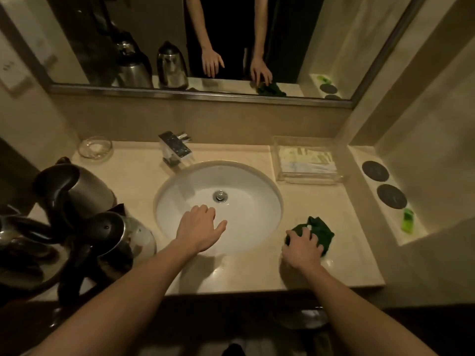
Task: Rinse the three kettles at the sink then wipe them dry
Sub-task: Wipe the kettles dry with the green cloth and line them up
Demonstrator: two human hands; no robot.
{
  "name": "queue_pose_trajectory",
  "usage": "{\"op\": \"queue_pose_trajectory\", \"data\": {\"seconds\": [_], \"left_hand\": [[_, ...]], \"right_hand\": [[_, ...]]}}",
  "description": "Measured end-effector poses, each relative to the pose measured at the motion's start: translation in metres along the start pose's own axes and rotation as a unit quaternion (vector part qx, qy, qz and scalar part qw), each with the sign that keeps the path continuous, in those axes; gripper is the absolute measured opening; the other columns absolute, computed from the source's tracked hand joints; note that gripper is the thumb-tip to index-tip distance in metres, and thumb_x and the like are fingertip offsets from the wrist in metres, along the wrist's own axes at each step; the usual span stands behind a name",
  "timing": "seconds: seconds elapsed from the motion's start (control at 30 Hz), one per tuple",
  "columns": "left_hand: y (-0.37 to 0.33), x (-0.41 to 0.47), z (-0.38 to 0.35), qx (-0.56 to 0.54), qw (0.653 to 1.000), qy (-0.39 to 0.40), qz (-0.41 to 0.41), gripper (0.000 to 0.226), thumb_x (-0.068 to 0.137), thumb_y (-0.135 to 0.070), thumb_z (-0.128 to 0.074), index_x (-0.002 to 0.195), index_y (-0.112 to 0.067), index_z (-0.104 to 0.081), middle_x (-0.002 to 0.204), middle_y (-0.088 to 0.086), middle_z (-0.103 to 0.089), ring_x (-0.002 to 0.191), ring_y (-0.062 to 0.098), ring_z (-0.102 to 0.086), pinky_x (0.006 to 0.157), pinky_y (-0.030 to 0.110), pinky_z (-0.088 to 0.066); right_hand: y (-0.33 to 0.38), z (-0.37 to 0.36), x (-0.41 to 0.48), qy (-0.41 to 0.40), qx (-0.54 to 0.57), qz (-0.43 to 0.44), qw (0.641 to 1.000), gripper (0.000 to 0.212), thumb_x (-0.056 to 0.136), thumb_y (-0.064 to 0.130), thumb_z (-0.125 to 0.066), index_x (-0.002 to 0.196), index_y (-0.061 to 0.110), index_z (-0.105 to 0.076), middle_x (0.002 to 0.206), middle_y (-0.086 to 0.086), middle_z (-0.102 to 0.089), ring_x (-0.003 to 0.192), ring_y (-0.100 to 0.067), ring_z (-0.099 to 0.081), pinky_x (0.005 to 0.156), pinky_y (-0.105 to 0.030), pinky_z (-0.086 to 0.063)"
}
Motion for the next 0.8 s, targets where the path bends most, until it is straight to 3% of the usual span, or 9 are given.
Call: {"op": "queue_pose_trajectory", "data": {"seconds": [0.17, 0.37, 0.5, 0.8], "left_hand": [[-0.023, 0.021, -0.017, 0.023, 0.999, 0.033, -0.003, 0.047, 0.100, -0.056, -0.038, 0.111, -0.015, -0.059, 0.114, 0.004, -0.060, 0.111, 0.026, -0.052, 0.092, 0.037, -0.041], [-0.038, 0.043, -0.025, 0.027, 0.999, 0.039, 0.011, 0.049, 0.099, -0.057, -0.036, 0.112, -0.016, -0.060, 0.116, 0.003, -0.060, 0.112, 0.024, -0.052, 0.092, 0.037, -0.041], [-0.038, 0.048, -0.025, 0.027, 0.999, 0.036, 0.029, 0.049, 0.099, -0.057, -0.036, 0.115, -0.016, -0.060, 0.118, 0.003, -0.060, 0.113, 0.024, -0.051, 0.093, 0.037, -0.040], [-0.025, 0.047, 0.019, -0.015, 0.998, -0.035, 0.054, 0.046, 0.100, -0.054, -0.040, 0.114, -0.015, -0.061, 0.118, 0.005, -0.061, 0.114, 0.026, -0.053, 0.094, 0.038, -0.040]], "right_hand": [[-0.036, -0.001, 0.022, 0.013, 0.039, -0.040, 0.998, 0.051, 0.090, 0.036, -0.051, 0.140, 0.032, -0.041, 0.150, -0.010, -0.020, 0.129, -0.036, -0.030, 0.102, -0.050, -0.035], [-0.049, -0.008, 0.039, -0.014, 0.006, -0.004, 1.000, 0.043, 0.091, 0.017, -0.054, 0.133, 0.021, -0.048, 0.136, -0.011, -0.033, 0.114, -0.030, -0.039, 0.085, -0.038, -0.050], [-0.047, -0.005, 0.044, -0.037, -0.001, 0.012, 0.999, 0.035, 0.093, 0.009, -0.050, 0.127, 0.015, -0.052, 0.130, -0.009, -0.043, 0.110, -0.026, -0.043, 0.079, -0.034, -0.049], [0.003, 0.021, 0.036, -0.104, 0.105, 0.075, 0.986, 0.024, 0.091, 0.016, -0.053, 0.114, 0.012, -0.058, 0.110, -0.004, -0.055, 0.091, -0.016, -0.049, 0.073, -0.028, -0.043]]}}
Point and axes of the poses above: each hand's wrist, its own x-axis towards the middle knuckle, its own z-axis out of the back of the hand, y = z × x, the point moved 1 cm from there along x, towards the middle knuckle
